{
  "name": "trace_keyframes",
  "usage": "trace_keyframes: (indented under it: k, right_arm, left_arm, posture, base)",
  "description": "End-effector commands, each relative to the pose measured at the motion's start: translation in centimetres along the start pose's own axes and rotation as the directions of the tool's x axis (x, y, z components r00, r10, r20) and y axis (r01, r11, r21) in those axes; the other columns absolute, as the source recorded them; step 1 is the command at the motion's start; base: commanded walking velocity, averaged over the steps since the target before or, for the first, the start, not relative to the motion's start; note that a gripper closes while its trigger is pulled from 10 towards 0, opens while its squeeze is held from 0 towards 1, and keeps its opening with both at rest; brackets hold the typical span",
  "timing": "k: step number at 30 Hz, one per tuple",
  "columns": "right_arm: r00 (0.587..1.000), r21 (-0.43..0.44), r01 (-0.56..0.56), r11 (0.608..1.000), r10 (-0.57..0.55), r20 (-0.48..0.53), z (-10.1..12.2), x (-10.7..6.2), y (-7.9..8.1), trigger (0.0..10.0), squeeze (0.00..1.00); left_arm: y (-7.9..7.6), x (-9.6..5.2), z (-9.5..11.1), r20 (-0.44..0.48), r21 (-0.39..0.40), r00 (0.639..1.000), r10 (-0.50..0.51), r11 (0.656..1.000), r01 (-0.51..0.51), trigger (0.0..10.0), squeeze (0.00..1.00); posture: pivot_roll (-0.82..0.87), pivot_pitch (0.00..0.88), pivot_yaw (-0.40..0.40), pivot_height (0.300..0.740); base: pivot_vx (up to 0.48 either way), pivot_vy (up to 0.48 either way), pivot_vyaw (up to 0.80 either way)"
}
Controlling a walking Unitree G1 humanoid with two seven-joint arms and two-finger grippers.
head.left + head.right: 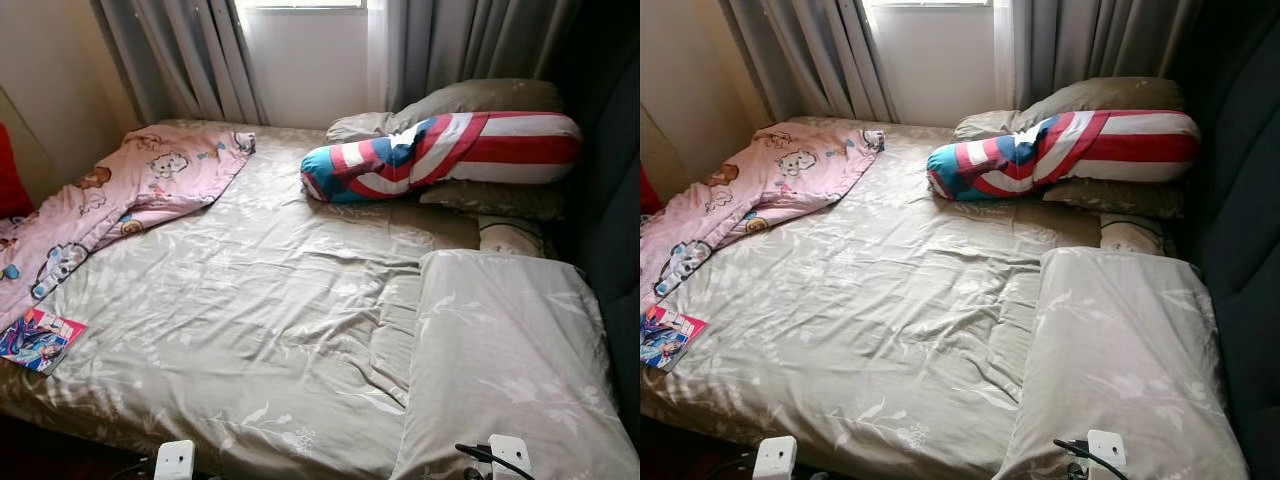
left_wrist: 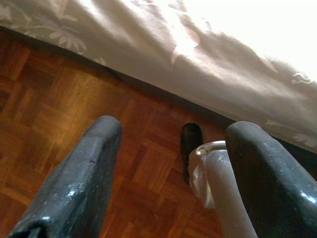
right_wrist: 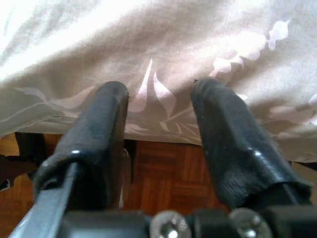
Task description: Clean up the room
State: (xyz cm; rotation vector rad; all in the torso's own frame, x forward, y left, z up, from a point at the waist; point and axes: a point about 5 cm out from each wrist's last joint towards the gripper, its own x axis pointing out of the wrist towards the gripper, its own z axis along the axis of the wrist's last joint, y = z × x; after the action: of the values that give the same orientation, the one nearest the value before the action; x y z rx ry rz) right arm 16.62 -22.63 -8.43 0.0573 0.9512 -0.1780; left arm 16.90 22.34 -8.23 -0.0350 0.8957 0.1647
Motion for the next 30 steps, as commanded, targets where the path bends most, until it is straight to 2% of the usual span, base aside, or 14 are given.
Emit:
trace_keyframes:
  k: [1,4,6,7,8,26,30]
  right_arm:
    - [1.000,-0.002,-0.003,1.000,0.003,0.005,0.2,0.0,0.0,10.0,1.00]
    - [1.000,-0.013,-0.004,1.000,0.004,0.001,0.1,0.0,0.1,10.0,1.00]
    - [1.000,-0.016,-0.004,1.000,0.004,-0.001,0.1,0.0,0.1,10.0,0.96]
    - [1.000,-0.018,-0.005,1.000,0.005,-0.004,0.1,0.0,0.1,10.0,0.56]
    - [1.000,-0.021,-0.006,1.000,0.006,-0.005,0.1,0.0,0.1,10.0,0.00]
    - [1.000,-0.025,-0.028,0.999,0.028,-0.011,-0.1,0.0,0.3,10.0,0.00]
    - [1.000,-0.019,-0.030,0.999,0.029,-0.010,-0.1,0.0,0.4,10.0,0.00]
  left_arm:
    - [0.4,-0.1,-0.4,-0.024,0.001,1.000,0.010,1.000,-0.010,10.0,0.00]
    - [0.0,0.1,0.3,0.009,-0.001,1.000,0.003,1.000,-0.003,10.0,0.00]
    - [-0.1,0.1,0.4,0.012,-0.002,1.000,0.001,1.000,-0.001,10.0,0.00]
    - [-0.1,0.1,0.4,0.012,-0.001,1.000,-0.002,1.000,0.002,10.0,0.00]
    - [-0.2,0.1,0.4,0.013,0.001,1.000,-0.005,1.000,0.005,10.0,0.00]
    - [-0.1,0.2,0.5,0.001,0.014,1.000,-0.011,1.000,0.011,10.0,0.00]
    - [-0.1,0.2,0.6,0.000,0.020,1.000,-0.013,1.000,0.013,10.0,0.00]
  posture:
    - [-0.10,0.000,0.028,0.740]
    - [-0.10,0.000,0.025,0.740]
    - [-0.10,0.000,0.025,0.740]
    - [-0.10,0.000,0.025,0.740]
    - [-0.10,0.000,0.025,0.740]
    - [-0.09,0.000,0.030,0.740]
    - [-0.09,0.000,0.031,0.740]
  base:
    - [0.000,0.000,0.00]
    - [0.000,0.000,0.00]
    - [0.000,0.000,0.00]
    - [0.000,0.000,0.00]
    - [0.000,0.000,0.00]
    - [0.000,0.000,0.00]
    - [0.000,0.411,0.00]
